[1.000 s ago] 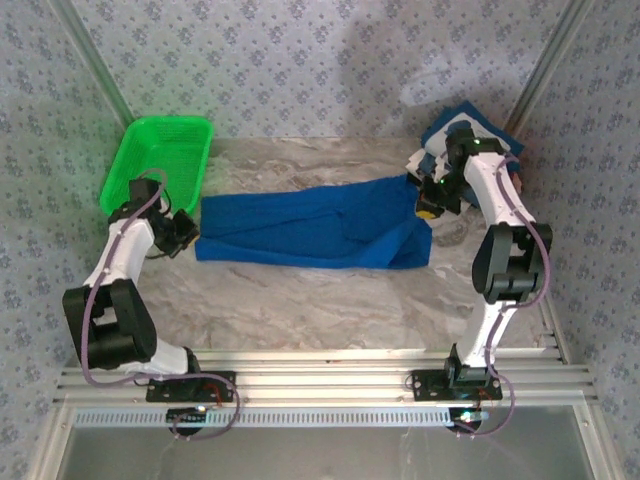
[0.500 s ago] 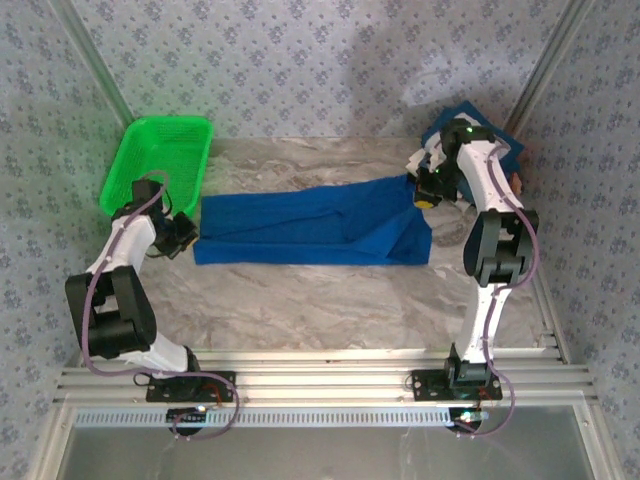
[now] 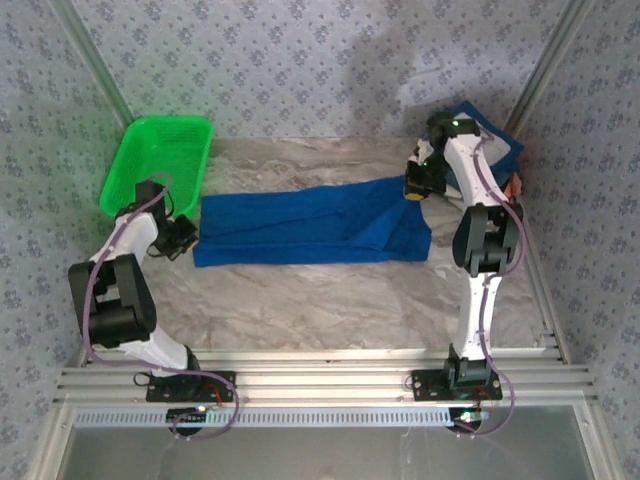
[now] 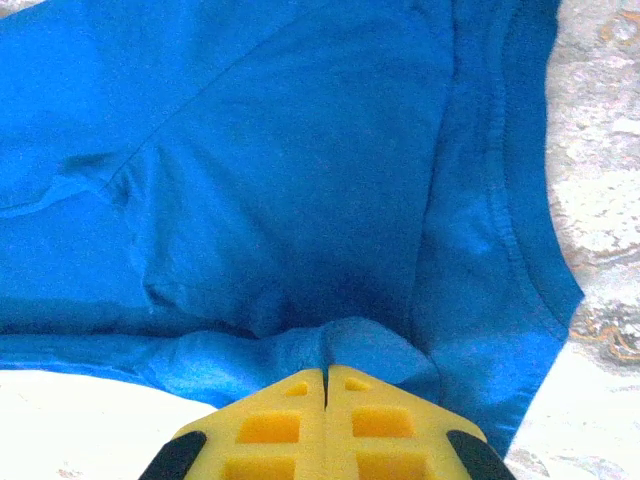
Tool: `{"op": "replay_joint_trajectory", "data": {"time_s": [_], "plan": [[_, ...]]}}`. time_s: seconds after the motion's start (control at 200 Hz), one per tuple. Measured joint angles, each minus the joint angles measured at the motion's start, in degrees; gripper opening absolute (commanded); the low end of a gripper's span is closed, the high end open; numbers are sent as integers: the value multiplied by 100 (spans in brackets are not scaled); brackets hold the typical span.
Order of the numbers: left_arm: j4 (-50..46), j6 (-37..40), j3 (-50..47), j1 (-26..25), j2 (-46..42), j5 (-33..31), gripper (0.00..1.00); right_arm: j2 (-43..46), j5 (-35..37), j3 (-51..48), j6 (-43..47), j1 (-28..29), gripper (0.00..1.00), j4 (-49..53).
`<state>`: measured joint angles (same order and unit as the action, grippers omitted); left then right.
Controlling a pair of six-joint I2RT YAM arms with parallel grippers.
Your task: Fold and stack the t-shirts
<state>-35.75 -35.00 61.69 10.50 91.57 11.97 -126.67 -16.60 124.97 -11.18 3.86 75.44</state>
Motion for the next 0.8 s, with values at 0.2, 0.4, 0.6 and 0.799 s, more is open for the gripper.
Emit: {"op": "replay_joint_trajectory", "data": {"time_s": [0.2, 0.4, 0.6, 0.799], "plan": [[4, -2, 13, 0, 114, -37, 0, -264, 42, 446, -15, 24, 0, 125], [44, -4, 146, 0, 149, -48, 0, -299, 63, 737, -66, 2, 0, 201], [111, -4, 365, 0, 308, -48, 0, -463, 74, 1060, -146, -24, 0, 243], [133, -20, 540, 0, 546, -57, 0, -748, 72, 1292, -282, -39, 0, 216]]}}
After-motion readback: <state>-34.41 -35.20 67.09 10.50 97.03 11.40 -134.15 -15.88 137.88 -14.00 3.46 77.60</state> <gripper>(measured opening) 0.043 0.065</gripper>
